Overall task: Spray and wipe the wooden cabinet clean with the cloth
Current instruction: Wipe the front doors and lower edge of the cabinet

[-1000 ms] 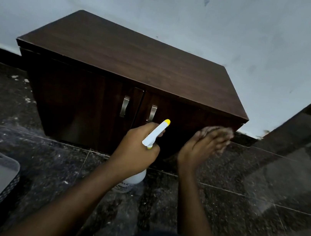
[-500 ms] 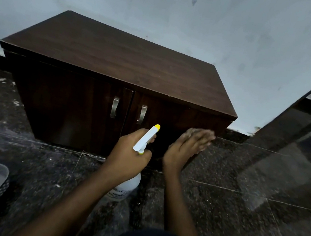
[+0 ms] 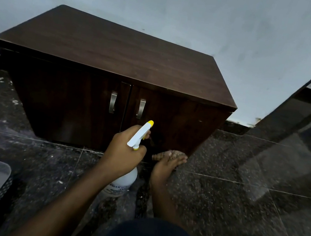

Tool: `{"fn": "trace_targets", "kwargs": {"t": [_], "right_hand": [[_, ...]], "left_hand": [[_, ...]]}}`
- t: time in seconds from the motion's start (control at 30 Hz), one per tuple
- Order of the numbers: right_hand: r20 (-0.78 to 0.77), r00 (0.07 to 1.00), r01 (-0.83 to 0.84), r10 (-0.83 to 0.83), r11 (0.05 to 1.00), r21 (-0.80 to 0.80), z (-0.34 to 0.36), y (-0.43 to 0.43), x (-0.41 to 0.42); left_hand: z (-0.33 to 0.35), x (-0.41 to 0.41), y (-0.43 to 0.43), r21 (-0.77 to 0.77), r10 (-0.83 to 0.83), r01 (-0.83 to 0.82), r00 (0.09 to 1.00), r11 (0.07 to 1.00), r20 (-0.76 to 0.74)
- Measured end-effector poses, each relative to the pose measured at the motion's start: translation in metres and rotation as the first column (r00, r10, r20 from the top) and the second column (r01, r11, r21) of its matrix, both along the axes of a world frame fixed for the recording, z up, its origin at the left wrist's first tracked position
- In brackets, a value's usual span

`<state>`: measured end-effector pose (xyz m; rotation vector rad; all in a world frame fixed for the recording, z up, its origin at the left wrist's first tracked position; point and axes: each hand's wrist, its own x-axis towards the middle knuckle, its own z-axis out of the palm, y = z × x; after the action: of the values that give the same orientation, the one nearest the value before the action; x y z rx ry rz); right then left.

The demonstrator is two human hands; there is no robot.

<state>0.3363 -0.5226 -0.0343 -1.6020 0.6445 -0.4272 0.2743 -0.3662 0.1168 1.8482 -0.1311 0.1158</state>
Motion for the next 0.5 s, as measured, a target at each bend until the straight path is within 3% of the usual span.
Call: {"fn": "trace_targets", "kwargs": {"t": [0.07,0.17,0.33,0.4,0.5], "right_hand": [[-0.047,0.999,0.004,0.002,0.993,0.121,-0.001,-0.007,-0.004],[0.072,0.992,0.092,-0.106,0.98,0.176,0.026,-0.019,0.015],[0.256,0.966,0.055,-0.019,0.99,-0.133,0.039,-0.02,0.016],[0.168,0.986,0.023,-0.009,0.996,-0.087,0.031,-0.012,0.015],[-0.081,0.996,0.049,-0.035,0.983,0.176,0.019,-0.007,0.011]], "left_hand": [[-0.001,0.0,0.0,-0.007,-0.004,0.004,1.0,1.0,0.004],[0.0,0.005,0.001,-0.012,-0.004,0.004,1.0,1.0,0.008],[-0.013,0.002,0.009,0.013,0.016,-0.015,0.999,1.0,-0.03],[-0.016,0.003,0.013,0.022,0.026,-0.025,0.999,0.999,-0.046],[-0.016,0.006,0.014,0.027,0.008,-0.006,0.999,1.0,-0.048]]}}
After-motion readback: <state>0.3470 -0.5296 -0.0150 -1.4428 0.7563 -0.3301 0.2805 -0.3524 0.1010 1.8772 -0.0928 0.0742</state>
